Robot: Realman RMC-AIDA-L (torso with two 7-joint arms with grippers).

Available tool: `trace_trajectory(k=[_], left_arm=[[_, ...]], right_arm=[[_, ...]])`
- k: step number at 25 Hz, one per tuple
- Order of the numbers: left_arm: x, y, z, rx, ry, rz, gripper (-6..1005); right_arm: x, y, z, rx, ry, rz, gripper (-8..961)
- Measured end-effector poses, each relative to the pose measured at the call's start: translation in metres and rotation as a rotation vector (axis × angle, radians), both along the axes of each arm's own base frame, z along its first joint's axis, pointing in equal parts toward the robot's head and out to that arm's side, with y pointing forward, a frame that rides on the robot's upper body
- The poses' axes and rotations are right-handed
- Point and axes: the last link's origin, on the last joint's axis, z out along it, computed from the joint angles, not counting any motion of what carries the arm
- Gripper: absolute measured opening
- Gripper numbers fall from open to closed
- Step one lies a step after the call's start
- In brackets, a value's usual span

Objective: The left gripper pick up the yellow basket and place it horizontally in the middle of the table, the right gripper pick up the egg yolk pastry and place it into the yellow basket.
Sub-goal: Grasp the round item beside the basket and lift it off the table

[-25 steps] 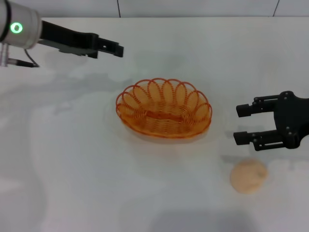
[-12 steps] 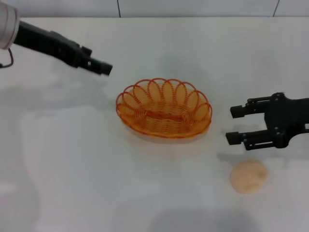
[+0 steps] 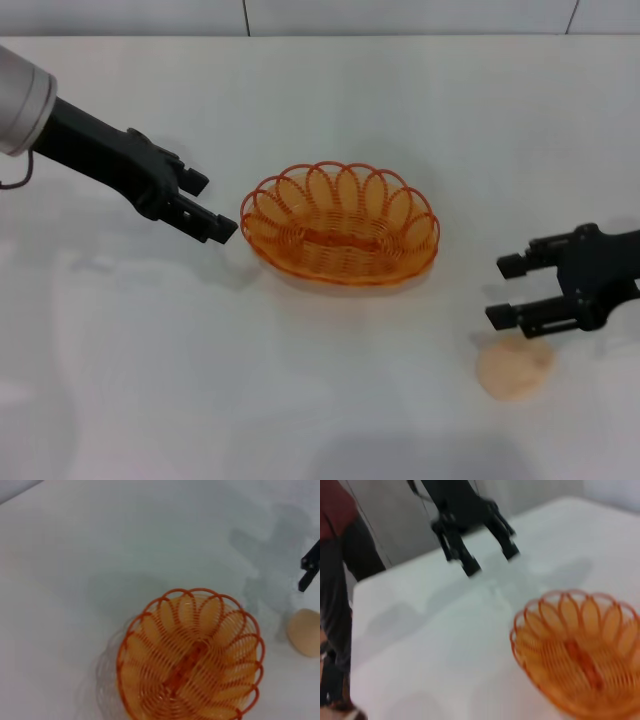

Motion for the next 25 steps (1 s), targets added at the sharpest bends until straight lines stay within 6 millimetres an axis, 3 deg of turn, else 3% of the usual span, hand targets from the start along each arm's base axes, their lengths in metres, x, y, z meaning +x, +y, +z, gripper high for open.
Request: trace_trajectory(k=[14, 25], left_arm=[[0.008, -0.001, -0.01, 0.002, -0.037, -0.02, 874], [0.006, 0.001, -0.027, 0.016, -0.049, -0.061, 875]], right_arm=[[0.017, -0.015, 0.0, -0.08, -0.123, -0.061, 644], [0.022, -0.01, -0.01, -0.064, -0.135, -0.062, 641]])
